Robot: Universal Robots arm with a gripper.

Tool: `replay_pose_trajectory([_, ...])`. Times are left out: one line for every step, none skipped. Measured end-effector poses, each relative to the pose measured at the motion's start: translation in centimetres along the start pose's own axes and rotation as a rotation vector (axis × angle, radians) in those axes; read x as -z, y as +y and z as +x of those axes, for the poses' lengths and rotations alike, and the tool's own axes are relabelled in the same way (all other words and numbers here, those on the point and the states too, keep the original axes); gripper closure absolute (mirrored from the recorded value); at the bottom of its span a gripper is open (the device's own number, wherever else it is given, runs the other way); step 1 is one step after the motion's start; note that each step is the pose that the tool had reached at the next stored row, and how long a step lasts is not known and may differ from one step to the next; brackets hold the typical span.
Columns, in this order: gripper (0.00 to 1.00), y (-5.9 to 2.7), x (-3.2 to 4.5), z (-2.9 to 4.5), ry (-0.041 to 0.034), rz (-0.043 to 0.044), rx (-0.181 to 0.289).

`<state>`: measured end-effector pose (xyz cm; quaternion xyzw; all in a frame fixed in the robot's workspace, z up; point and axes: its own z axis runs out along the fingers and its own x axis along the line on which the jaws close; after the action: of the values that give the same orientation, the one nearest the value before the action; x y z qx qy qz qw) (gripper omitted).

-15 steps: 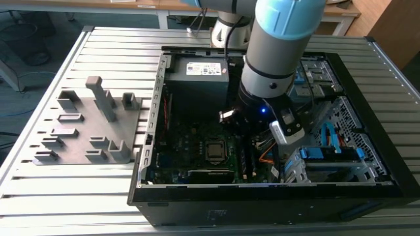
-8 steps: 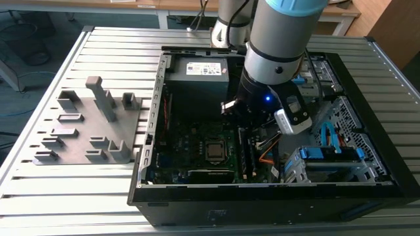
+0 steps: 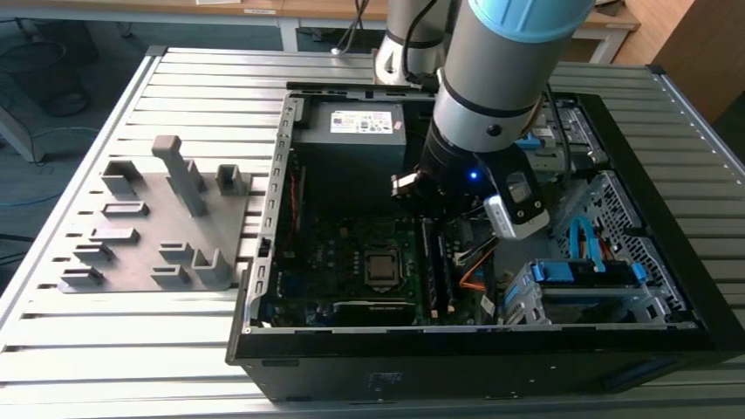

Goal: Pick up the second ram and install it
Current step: 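Insert the second ram into the second slot, then press down the second ram until it locks into place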

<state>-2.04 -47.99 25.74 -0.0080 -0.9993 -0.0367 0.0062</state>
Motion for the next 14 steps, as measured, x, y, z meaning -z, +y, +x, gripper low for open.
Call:
replay_pose_trajectory([0.90,0.00,0.00,0.00,0.0000,-0.0001,0.000])
replay_pose_trajectory([0.90,0.00,-0.01,-0.01,0.0000,-0.0003,0.000])
replay_pose_trajectory([0.90,0.00,-0.01,-0.01,0.0000,-0.0003,0.000])
replay_pose_trajectory([0.90,0.00,-0.01,-0.01,0.0000,-0.0003,0.000])
replay_pose_trajectory([0.90,0.00,-0.01,-0.01,0.0000,-0.0003,0.000])
replay_pose_trajectory([0.90,0.00,-0.01,-0.01,0.0000,-0.0003,0.000])
replay_pose_trajectory([0.90,0.00,-0.01,-0.01,0.0000,-0.0003,0.000])
replay_pose_trajectory([0.90,0.00,-0.01,-0.01,0.0000,-0.0004,0.000])
replay_pose_trajectory([0.90,0.00,-0.01,-0.01,0.0000,-0.0004,0.000])
replay_pose_trajectory([0.90,0.00,-0.01,-0.01,0.0000,-0.0004,0.000])
replay_pose_trajectory([0.90,0.00,-0.01,-0.01,0.0000,-0.0004,0.000])
replay_pose_trajectory([0.90,0.00,-0.01,-0.01,0.0000,-0.0004,0.000])
replay_pose_trajectory([0.90,0.00,-0.01,-0.01,0.0000,-0.0004,0.000])
replay_pose_trajectory([0.90,-0.01,-0.03,-0.01,0.0000,-0.0005,0.000])
